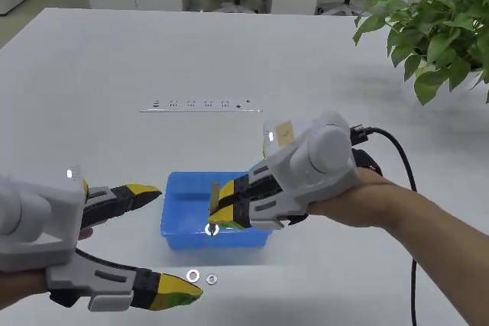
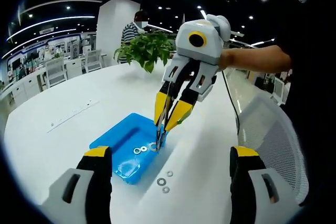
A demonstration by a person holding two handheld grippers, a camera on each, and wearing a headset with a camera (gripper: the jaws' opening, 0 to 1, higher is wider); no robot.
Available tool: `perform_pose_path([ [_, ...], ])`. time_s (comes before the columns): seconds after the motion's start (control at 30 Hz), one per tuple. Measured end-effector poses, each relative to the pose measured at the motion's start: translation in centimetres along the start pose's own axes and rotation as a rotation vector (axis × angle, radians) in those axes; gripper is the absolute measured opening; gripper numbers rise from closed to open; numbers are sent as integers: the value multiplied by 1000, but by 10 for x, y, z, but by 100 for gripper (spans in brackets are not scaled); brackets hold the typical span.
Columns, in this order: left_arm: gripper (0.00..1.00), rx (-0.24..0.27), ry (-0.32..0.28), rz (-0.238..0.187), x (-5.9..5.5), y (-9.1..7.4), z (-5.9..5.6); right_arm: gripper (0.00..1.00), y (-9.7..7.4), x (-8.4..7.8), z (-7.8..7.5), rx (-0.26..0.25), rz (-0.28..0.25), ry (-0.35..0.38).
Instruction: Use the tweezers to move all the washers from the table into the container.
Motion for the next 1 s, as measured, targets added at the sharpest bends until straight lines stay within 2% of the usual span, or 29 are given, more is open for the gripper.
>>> perform_pose_path([
  [0.27,99,1,-5,-1,-1,-1,5,8,8,-2,-17,-10,-4,-3],
  [0.53,98,5,-3,2,-4,0,11,8,19,-8,-26,-3,6,-26],
  [0.77,90,-9,4,0,-5,3,17,8,29,-15,-34,12,15,-25],
  [1.0,80,-18,29,-5,-2,10,28,8,37,-22,-41,24,26,-27],
])
Point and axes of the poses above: the centre of the closed fingertips' face, and the gripper's own axes: y roughly forward along the fingers, z roughly to its left, x roughly out of its top, the point moved 8 cm from there along -y, roughly backward along the fingers, and after that the axes turned 12 degrees about y, right-handed, at the moved point
